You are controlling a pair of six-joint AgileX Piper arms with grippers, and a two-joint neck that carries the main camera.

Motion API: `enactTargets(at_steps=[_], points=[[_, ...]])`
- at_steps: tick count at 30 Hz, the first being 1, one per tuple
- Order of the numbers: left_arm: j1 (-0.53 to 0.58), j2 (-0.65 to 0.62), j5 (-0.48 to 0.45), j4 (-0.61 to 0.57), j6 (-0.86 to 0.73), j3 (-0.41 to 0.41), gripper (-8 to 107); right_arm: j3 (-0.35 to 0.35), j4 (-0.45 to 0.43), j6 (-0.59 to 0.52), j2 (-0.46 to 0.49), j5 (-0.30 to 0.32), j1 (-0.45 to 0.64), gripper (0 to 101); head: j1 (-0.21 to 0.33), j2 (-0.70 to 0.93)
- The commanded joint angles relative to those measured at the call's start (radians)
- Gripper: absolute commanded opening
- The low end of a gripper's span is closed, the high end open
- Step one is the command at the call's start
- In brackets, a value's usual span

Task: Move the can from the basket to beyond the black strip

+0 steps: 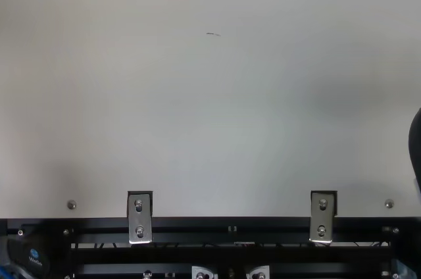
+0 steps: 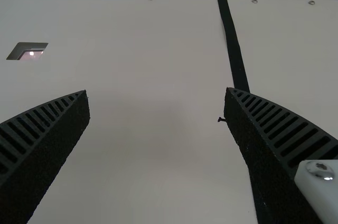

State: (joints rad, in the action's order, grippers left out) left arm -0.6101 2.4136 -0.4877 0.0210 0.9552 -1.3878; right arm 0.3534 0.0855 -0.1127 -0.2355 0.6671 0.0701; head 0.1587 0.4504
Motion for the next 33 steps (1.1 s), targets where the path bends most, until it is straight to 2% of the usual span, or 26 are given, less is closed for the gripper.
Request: enactTargets(at_steps=[1,8,20,21,28,33], points=[[0.004,0.006,-0.002,-0.005,-0.008,-0.009,90,0.0,0.0,0.0,0.0,0.0,0.0,101,0.033,0.013],[0.021,0.039,-0.015,-0.005,-0.023,-0.052,90,0.0,0.0,0.0,0.0,0.0,0.0,101,0.033,0.013],[0.034,0.127,-0.102,0.063,-0.02,-0.153,90,0.0,0.0,0.0,0.0,0.0,0.0,101,0.033,0.013],[0.034,0.134,-0.11,0.063,-0.028,-0.161,10,0.0,0.0,0.0,0.0,0.0,0.0,101,0.033,0.013],[0.042,0.126,-0.141,0.065,-0.067,-0.176,10,0.0,0.0,0.0,0.0,0.0,0.0,101,0.033,0.013],[0.058,0.016,-0.114,0.086,-0.082,-0.107,10,0.0,0.0,0.0,0.0,0.0,0.0,101,0.033,0.013]])
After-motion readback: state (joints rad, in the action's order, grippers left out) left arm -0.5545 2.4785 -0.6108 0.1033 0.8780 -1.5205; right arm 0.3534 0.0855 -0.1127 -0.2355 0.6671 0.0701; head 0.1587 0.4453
